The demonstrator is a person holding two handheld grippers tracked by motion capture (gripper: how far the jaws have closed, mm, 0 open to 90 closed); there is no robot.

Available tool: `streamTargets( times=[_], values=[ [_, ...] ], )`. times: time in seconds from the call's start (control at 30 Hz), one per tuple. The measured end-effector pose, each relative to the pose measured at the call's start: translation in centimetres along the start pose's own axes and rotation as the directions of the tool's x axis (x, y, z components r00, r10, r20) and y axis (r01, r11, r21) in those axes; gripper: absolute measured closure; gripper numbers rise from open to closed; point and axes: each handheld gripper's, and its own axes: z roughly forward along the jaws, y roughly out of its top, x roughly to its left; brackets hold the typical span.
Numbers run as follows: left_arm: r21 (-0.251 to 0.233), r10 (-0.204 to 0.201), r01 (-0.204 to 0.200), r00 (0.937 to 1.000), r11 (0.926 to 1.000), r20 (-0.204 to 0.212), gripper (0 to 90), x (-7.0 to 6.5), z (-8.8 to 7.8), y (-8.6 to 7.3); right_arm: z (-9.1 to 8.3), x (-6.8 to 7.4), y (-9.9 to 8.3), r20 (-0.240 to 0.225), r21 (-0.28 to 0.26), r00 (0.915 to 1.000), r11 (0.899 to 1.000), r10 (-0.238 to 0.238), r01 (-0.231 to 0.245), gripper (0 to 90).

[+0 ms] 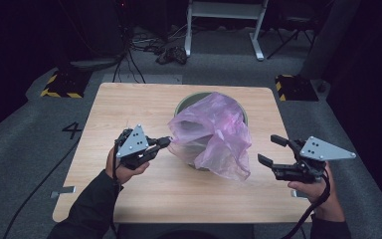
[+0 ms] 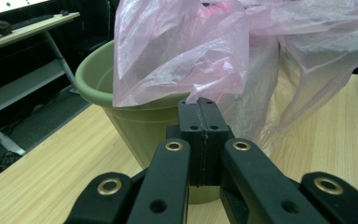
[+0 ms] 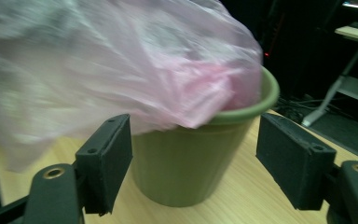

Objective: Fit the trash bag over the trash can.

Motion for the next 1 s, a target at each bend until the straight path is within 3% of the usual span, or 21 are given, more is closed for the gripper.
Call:
streamTargets(
  times=[0.27, 0.37, 0.47, 0.67, 0.7, 0.8, 0.83, 1.0],
  values=[
    [0.003, 0.009, -0.009, 0.9999, 1.0, 0.009, 90.0, -0.2, 0.2, 0.1, -0.8, 3.7, 1.6, -0.086, -0.035, 0.9953, 0.999, -0.044, 0.042, 22.0],
    [0.005, 0.013, -0.013, 0.9999, 0.9999, 0.009, 90.0, -0.3, 0.2, 0.1, -0.7, 4.9, 1.9, -0.093, -0.034, 0.994, 0.998, -0.058, 0.055, 21.0],
    [0.006, 0.013, -0.013, 0.9998, 0.9999, 0.012, 90.0, -0.3, 0.3, 0.1, -0.2, 5.8, 2.0, -0.098, -0.007, 0.9918, 0.997, -0.081, 0.081, 20.0],
    [0.005, 0.021, -0.021, 0.9996, 0.9998, 0.02, 90.0, -0.5, 0.5, 0.1, 0.6, 6.0, 2.0, -0.042, 0.012, 0.9958, 0.997, -0.082, 0.082, 21.6],
    [0.002, 0.023, -0.023, 0.9995, 0.9997, 0.023, 90.0, -0.5, 0.6, 0.1, 1.0, 5.9, 1.9, -0.031, 0.024, 0.9962, 0.996, -0.081, 0.082, 23.9],
    [0.007, 0.018, -0.019, 0.9994, 0.9998, 0.03, 90.0, -0.4, 0.8, 0.0, 1.7, 5.1, 1.7, 0.023, 0.026, 0.9963, 0.996, -0.083, 0.082, 46.8],
    [0.008, 0.018, -0.018, 0.9994, 0.9998, 0.031, 90.0, -0.4, 0.8, 0.0, 1.9, 4.5, 1.5, 0.031, 0.033, 0.9972, 0.997, -0.068, 0.067, 59.1],
    [0.02, 0.0, -0.001, 0.9996, 0.9998, 0.03, 90.0, 0.1, 0.8, -0.6, 2.5, 2.6, 0.3, 0.053, 0.061, 0.9982, 0.998, -0.029, 0.026, 81.7]
  ],
)
